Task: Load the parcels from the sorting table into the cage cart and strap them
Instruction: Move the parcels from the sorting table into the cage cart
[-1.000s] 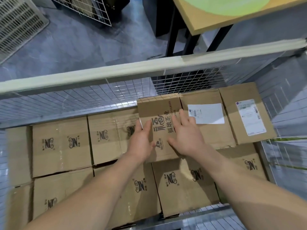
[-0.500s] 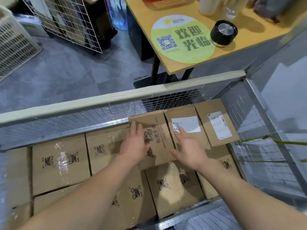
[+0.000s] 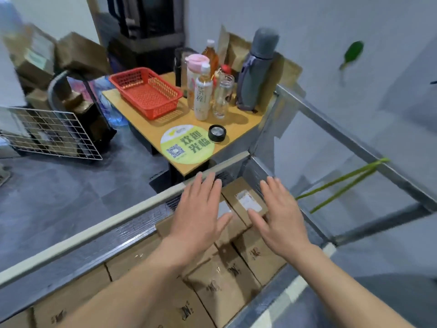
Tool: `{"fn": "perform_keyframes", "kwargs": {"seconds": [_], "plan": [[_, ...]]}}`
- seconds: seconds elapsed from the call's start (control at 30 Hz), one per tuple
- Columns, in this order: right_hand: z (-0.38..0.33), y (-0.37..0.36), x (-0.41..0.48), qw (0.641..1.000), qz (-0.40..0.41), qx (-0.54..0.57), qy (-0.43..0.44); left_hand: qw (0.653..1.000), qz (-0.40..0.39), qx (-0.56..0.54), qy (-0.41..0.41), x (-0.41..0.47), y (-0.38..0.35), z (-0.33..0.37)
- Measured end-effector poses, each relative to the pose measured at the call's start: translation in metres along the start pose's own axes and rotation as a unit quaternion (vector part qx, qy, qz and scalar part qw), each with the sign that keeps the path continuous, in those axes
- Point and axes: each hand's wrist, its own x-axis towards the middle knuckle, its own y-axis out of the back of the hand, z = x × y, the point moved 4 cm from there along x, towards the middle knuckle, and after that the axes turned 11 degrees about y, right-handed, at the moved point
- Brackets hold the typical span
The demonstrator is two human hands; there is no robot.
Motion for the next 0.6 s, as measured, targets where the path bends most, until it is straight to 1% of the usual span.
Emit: {"fn": "perform_keyframes", "kwargs": {"seconds": [0.17, 0.37, 0.6], "plan": [[0.019, 0.090, -0.034, 0.995, 0.082, -0.042, -0.026, 0.991, 0.082, -0.021, -0.102, 0.011, 0.059, 0.084], [0.047, 0.199, -0.111, 0.974, 0.179, -0.114, -0.082, 0.971, 0.116, -0.040, -0.205, -0.010, 0.103, 0.204], [0.063, 0.321, -0.256, 0.932, 0.270, -0.190, -0.150, 0.932, 0.135, -0.078, -0.328, -0.088, 0.148, 0.358]]}}
